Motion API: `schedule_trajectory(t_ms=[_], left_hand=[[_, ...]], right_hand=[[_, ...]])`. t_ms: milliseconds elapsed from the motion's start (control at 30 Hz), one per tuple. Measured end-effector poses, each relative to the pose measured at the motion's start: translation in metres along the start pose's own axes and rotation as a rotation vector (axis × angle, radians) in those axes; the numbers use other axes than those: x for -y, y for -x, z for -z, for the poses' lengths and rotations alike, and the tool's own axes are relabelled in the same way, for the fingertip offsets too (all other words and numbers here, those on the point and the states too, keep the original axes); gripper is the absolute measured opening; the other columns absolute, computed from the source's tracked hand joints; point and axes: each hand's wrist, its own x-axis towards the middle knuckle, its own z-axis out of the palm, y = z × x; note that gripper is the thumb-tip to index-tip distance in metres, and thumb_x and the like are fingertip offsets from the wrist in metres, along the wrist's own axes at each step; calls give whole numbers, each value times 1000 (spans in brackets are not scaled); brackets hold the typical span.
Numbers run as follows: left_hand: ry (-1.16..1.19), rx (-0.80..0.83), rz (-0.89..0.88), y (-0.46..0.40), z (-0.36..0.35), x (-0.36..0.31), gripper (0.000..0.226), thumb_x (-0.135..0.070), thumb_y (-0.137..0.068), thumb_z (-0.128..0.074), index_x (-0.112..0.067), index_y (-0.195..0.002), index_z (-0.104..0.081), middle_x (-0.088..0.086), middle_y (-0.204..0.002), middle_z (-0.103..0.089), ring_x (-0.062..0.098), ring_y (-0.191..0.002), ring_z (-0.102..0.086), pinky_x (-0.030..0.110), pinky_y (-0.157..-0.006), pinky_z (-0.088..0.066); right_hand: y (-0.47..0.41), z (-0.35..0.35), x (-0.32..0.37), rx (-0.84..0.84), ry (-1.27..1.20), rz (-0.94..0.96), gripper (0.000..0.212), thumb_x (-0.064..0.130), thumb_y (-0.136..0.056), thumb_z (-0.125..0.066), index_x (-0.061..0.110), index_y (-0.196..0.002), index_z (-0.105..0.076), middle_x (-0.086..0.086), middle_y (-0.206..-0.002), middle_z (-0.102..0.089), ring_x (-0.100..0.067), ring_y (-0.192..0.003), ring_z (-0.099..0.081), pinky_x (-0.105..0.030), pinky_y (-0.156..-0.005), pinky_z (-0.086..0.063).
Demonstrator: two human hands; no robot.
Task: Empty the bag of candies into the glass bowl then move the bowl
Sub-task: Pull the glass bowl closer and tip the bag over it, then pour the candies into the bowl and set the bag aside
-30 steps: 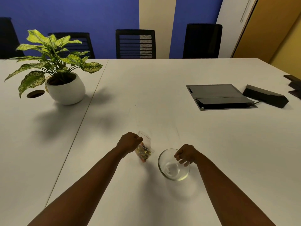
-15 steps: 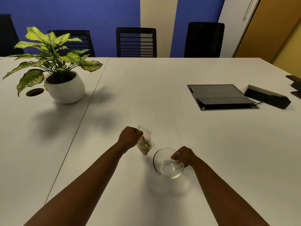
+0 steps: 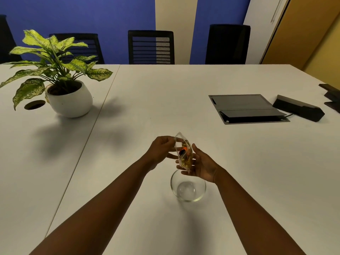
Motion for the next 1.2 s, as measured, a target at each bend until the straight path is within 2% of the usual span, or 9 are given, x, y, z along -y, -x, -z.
schedule_trajectory(t_ms=[167, 233, 333, 467, 667, 867, 1000, 1100, 1200], left_hand=[[-19, 36, 73, 1, 4, 15, 22, -10, -95, -43, -2, -83, -59, 4, -96, -67, 14, -80, -67, 21, -58, -59], [-41, 41, 118, 4, 8, 23, 17, -10, -93, -49, -9, -76, -52, 7, -95, -65, 17, -77, -67, 24, -59, -58], [-65, 71, 167, 10, 10, 33, 7, -11, -90, -56, -13, -95, -53, 7, -92, -66, 19, -75, -68, 24, -61, -56], [-274, 140, 263, 15, 5, 38, 35, -13, -90, -57, -14, -124, -53, 15, -114, -67, 21, -85, -65, 24, -66, -52], [-492, 258, 378, 21, -7, 46, 38, -14, -92, -53, -9, -129, -53, 15, -128, -62, 27, -93, -67, 17, -47, -53], [-468, 143, 325, 23, -9, 49, 39, -13, -90, -53, -10, -129, -53, 10, -132, -59, 32, -87, -71, 14, -36, -48], [-493, 24, 220, 21, -8, 54, 49, -11, -88, -58, -14, -136, -45, 7, -137, -53, 30, -93, -71, 11, -35, -45], [-516, 7, 150, 20, -8, 53, 57, -11, -85, -62, -20, -138, -43, 4, -140, -50, 20, -79, -68, 10, -34, -44], [-545, 2, 118, 20, -10, 52, 55, -11, -83, -65, -22, -134, -48, 0, -139, -52, 20, -79, -70, 11, -33, -42]], right_hand=[[7, 15, 2, -17, 161, 50, 36, 40, -66, -66, 16, -92, -67, -5, -81, -61, -14, -66, -58, -25, -54, -49], [8, 24, 3, -59, 243, 72, 31, 31, -73, -67, 16, -100, -64, -6, -86, -62, -17, -73, -58, -26, -61, -48], [11, 33, 7, -128, 372, 89, 36, 20, -80, -68, 14, -115, -61, -7, -95, -67, -20, -86, -63, -29, -72, -51], [17, 33, 15, -189, 616, 139, 36, 14, -72, -77, 14, -106, -65, -8, -94, -70, -18, -81, -67, -28, -64, -57], [13, 21, 18, -230, 1056, 166, 47, 15, -65, -82, 9, -108, -65, -14, -111, -68, -23, -96, -62, -30, -78, -52], [12, 8, 16, -169, 1177, 158, 53, 4, -66, -80, 11, -115, -62, -17, -115, -65, -31, -87, -68, -21, -55, -54], [13, 2, 22, -141, 1242, 184, 53, 6, -61, -83, 13, -111, -65, -14, -112, -67, -25, -100, -64, -32, -79, -54], [15, -3, 28, -114, 1321, 180, 44, 7, -62, -82, 11, -104, -70, -9, -108, -71, -14, -86, -61, -22, -69, -51], [18, -6, 29, -130, 1316, 185, 37, 1, -64, -79, 12, -99, -74, -10, -103, -72, -15, -76, -61, -37, -73, -58]])
